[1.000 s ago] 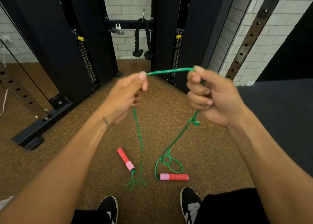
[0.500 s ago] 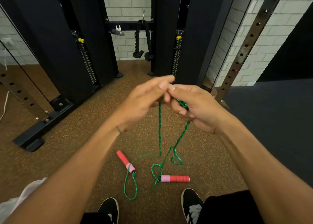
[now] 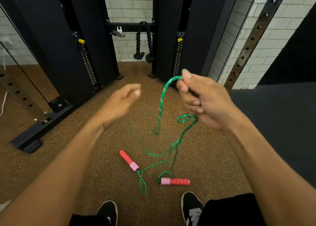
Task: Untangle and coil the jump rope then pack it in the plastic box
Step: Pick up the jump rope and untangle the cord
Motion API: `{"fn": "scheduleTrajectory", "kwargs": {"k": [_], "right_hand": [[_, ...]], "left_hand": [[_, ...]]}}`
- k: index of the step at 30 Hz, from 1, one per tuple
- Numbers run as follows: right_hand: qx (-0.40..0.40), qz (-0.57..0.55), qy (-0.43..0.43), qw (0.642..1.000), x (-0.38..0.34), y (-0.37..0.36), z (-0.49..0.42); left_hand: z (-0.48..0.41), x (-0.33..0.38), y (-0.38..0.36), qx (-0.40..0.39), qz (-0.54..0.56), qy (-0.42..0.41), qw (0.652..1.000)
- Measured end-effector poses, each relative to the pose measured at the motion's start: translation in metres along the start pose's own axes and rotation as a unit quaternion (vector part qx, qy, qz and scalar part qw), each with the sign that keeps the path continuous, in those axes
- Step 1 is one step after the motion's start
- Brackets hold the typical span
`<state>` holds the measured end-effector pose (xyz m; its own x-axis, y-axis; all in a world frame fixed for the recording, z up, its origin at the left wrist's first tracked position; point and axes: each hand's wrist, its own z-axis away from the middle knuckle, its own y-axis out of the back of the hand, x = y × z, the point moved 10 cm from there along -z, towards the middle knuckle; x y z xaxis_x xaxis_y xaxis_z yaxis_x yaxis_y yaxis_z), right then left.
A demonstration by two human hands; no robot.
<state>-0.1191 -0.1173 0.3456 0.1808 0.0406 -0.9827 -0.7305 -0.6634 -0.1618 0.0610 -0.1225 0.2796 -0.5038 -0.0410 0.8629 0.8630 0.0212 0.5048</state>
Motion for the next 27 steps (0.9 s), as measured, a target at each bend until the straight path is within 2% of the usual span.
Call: {"fn": "scheduleTrajectory", "kwargs": {"k": [1, 2, 4, 5, 6, 8, 10, 12, 14, 17, 19, 22, 23, 25, 27], "right_hand": [[-0.003, 0.029, -0.005, 1.0, 0.004, -0.004, -0.002], [-0.004, 0.052, -0.007, 0.999, 0.007, -0.007, -0.003], [0.002, 0.074, -0.014, 0.997, 0.01, -0.006, -0.004], [0.009, 0.075, -0.02, 0.997, 0.01, -0.002, -0.004], [0.016, 0.071, -0.026, 0.997, 0.008, 0.004, -0.002], [0.029, 0.046, -0.031, 0.998, 0.001, 0.022, 0.004], [0.04, 0.009, -0.026, 0.999, -0.004, 0.037, 0.01], [0.041, -0.006, -0.027, 0.999, -0.004, 0.044, 0.014], [0.019, -0.013, -0.03, 0.999, 0.0, 0.039, 0.015], [-0.032, -0.069, -0.002, 0.997, -0.007, 0.02, 0.013], [-0.088, -0.146, 0.04, 0.985, -0.028, 0.005, 0.014], [-0.191, -0.281, 0.088, 0.936, -0.069, -0.011, 0.025], [-0.198, -0.294, 0.096, 0.93, -0.077, -0.011, 0.026], [-0.158, -0.245, 0.09, 0.952, -0.07, -0.009, 0.021], [-0.101, -0.164, 0.056, 0.98, -0.047, -0.006, 0.01]], "left_hand": [[0.004, 0.023, -0.008, -0.025, 0.105, -0.04, 0.993], [0.008, 0.045, -0.018, -0.063, 0.164, -0.078, 0.981], [0.02, 0.081, -0.035, -0.126, 0.142, -0.148, 0.971], [0.023, 0.089, -0.036, -0.123, 0.114, -0.167, 0.972], [0.021, 0.09, -0.025, -0.087, 0.109, -0.179, 0.974], [0.01, 0.068, 0.015, 0.014, 0.195, -0.145, 0.97], [-0.003, 0.028, 0.06, 0.104, 0.34, -0.067, 0.932], [-0.006, -0.022, 0.092, 0.207, 0.376, 0.021, 0.903], [-0.002, -0.071, 0.101, 0.282, 0.339, 0.12, 0.889], [-0.001, -0.099, 0.087, 0.3, 0.234, 0.211, 0.901], [-0.005, -0.094, 0.075, 0.292, 0.184, 0.215, 0.914], [-0.003, -0.093, 0.081, 0.319, 0.145, 0.202, 0.914], [0.0, -0.093, 0.087, 0.327, 0.108, 0.2, 0.917], [0.001, -0.094, 0.09, 0.303, 0.045, 0.2, 0.931], [-0.009, -0.092, 0.068, 0.203, 0.002, 0.206, 0.957]]}}
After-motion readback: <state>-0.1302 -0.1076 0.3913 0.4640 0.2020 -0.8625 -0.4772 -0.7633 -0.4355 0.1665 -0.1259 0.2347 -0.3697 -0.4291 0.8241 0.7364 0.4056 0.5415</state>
